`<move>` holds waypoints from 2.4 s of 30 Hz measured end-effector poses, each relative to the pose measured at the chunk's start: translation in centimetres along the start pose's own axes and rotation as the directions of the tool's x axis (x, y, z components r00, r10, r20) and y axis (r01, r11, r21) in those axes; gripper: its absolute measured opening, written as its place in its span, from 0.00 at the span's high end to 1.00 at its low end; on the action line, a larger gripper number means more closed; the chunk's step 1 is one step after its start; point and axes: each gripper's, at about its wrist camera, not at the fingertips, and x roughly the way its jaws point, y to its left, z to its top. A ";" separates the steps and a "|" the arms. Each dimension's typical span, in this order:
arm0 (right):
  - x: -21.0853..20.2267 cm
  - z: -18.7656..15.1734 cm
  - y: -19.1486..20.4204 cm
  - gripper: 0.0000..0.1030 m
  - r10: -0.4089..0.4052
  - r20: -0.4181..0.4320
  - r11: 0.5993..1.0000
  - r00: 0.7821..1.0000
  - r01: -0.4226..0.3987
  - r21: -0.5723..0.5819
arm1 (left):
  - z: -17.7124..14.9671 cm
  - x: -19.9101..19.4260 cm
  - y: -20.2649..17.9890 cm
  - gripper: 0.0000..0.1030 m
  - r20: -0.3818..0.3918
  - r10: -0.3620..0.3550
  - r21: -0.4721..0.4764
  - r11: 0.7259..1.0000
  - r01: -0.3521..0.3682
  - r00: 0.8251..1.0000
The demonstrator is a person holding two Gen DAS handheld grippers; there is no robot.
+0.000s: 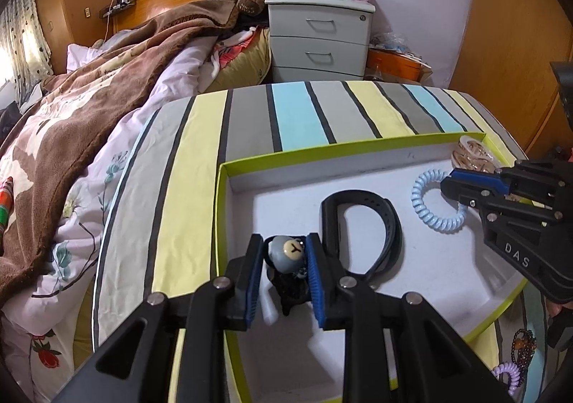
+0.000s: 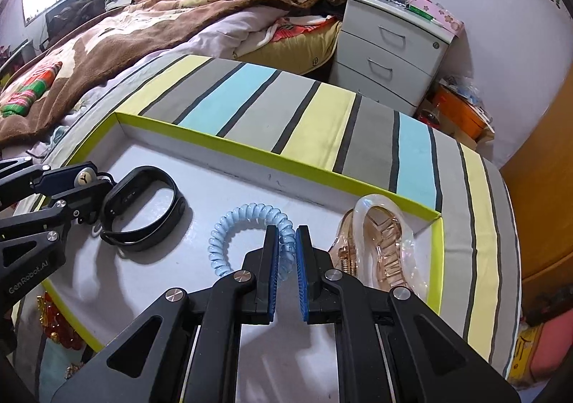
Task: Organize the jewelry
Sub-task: 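Open the left tool to drop the bead clip while the right tool releases the coil tie, then move both open tools back over the remaining jewelry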
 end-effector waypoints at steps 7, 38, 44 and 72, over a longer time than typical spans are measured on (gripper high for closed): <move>0.1 0.1 0.2 0.90 0.000 0.006 1.000 1.000 0.000 -0.012 | 0.0 0.1 0.0 0.64 -0.006 -0.016 -0.007 1.000 0.016 1.000; -9.1 -5.7 -3.0 0.82 0.104 0.121 0.988 0.987 -0.116 0.100 | -4.5 -8.6 1.5 0.33 0.097 -0.113 -0.027 0.993 0.116 0.989; -10.6 -10.3 -4.1 0.74 0.154 0.106 0.978 0.982 -0.167 0.126 | -7.3 -10.6 1.6 0.32 0.110 -0.137 -0.027 0.990 0.141 0.984; -9.8 -16.3 -0.9 0.51 0.231 -0.008 0.964 0.973 -0.228 0.138 | -12.0 -11.8 3.2 0.29 0.112 -0.134 -0.100 0.984 0.145 0.985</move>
